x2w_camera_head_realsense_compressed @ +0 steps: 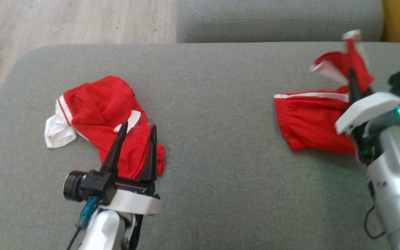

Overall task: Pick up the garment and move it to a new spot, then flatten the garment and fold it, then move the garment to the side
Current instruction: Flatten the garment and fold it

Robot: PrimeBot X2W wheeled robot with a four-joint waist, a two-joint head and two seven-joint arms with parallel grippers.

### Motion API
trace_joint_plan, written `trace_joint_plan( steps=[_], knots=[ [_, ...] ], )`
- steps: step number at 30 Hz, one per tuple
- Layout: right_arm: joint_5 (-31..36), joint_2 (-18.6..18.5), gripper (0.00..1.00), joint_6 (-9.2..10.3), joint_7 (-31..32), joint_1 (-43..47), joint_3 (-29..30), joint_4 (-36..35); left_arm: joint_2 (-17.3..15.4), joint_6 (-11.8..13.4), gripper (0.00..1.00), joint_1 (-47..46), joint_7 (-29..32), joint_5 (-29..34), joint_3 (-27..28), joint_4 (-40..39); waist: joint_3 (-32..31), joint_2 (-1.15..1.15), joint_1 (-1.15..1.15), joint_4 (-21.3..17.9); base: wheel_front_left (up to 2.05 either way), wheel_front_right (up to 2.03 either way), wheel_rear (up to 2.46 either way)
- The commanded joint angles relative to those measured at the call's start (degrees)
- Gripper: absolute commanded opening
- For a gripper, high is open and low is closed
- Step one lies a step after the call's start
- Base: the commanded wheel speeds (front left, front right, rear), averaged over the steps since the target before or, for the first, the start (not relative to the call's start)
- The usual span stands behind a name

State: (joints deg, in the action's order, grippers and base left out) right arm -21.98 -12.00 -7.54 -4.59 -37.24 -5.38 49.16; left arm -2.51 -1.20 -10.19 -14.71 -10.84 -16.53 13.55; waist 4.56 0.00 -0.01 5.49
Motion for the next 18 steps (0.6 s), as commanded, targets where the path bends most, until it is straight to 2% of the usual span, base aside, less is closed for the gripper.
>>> trace_joint_plan(
  steps=[1, 8, 12, 18],
  knots=[
    [-2.84, -1.16, 0.00, 0.05, 0.62, 0.54, -4.58, -4.36, -0.37, -0.05, 1.00, -0.48, -0.29, 0.54, 2.49, -1.82, -0.59, 0.00, 0.01, 0.51, 0.00, 0.00, 0.00],
    [-10.10, -5.38, 0.00, 0.05, 3.31, 4.80, -16.99, -10.38, -0.37, -0.31, 1.00, 0.85, -0.29, 0.68, 3.28, -2.16, -0.86, 0.00, 0.01, 1.30, 0.00, 0.00, 0.00],
    [-11.22, -6.35, 0.00, 0.05, 4.21, 4.95, -21.13, -10.65, -0.37, -0.34, 1.00, 0.57, -0.29, 0.60, 3.20, -2.31, -0.21, 0.00, 0.01, 1.75, 0.00, 0.00, 0.00],
    [-12.17, -7.62, 0.00, 0.05, 6.28, 5.04, -31.17, -10.18, -0.37, -0.15, 1.00, -0.18, -0.29, 0.31, 2.98, -2.43, 0.66, 0.00, 0.01, 2.16, 0.00, 0.00, 0.00]
  ],
)
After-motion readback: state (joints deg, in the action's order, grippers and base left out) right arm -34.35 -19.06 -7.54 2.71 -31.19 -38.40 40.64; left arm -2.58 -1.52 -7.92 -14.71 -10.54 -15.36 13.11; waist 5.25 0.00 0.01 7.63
